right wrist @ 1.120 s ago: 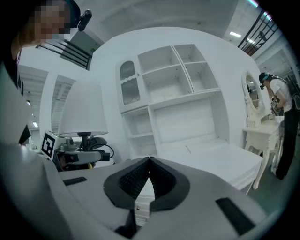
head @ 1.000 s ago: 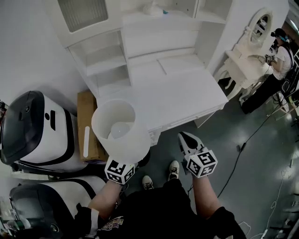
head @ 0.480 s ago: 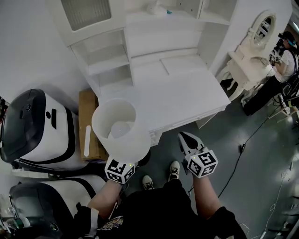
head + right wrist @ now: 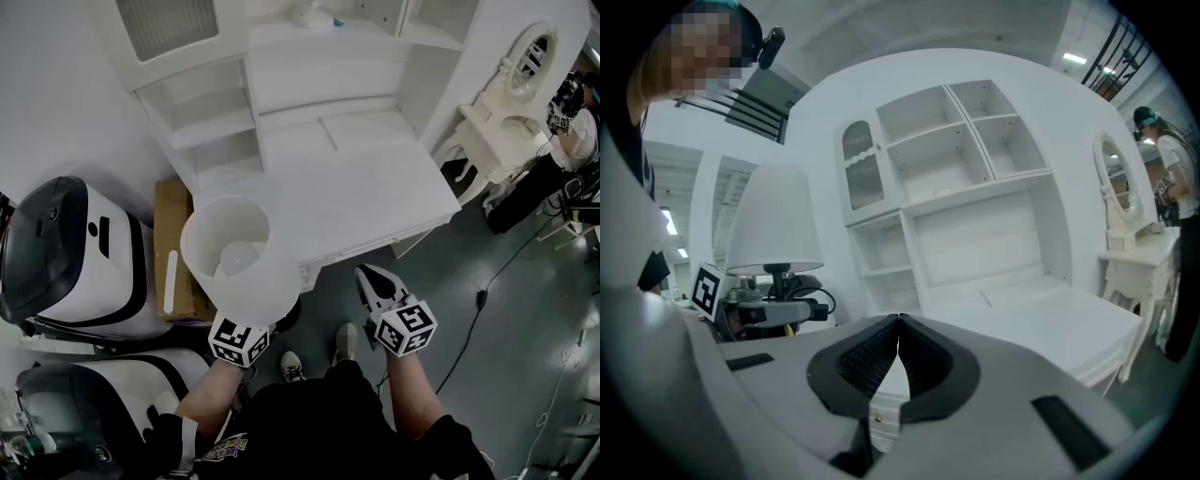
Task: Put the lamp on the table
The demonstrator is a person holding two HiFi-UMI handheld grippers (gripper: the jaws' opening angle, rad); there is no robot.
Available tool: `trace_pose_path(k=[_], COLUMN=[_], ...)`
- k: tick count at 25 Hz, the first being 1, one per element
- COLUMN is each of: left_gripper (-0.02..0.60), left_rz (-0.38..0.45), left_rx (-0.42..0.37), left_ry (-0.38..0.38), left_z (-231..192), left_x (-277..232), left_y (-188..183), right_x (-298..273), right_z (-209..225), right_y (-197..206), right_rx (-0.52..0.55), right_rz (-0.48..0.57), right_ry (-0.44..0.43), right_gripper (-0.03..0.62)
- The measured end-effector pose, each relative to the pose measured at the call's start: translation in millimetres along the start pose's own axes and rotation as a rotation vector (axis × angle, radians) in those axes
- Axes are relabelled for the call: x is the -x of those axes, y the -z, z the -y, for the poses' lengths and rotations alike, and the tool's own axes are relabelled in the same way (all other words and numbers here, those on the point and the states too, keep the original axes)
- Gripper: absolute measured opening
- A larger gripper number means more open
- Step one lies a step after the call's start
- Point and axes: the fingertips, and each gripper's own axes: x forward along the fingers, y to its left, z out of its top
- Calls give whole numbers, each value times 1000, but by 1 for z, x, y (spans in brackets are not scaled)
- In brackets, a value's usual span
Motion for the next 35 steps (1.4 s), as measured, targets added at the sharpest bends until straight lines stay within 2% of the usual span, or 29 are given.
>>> trace_pose_path(k=[35], left_gripper=[117], left_rz=[15], left_rx=[31], left_ry=[-155], left_z=[-1], left_x=[-111], left_y=[-12], right_x=[-52], right_z=[111], right_y=[-32], right_rx=[18], right_rz=[-45], right_ry=[-163], right_gripper=[26])
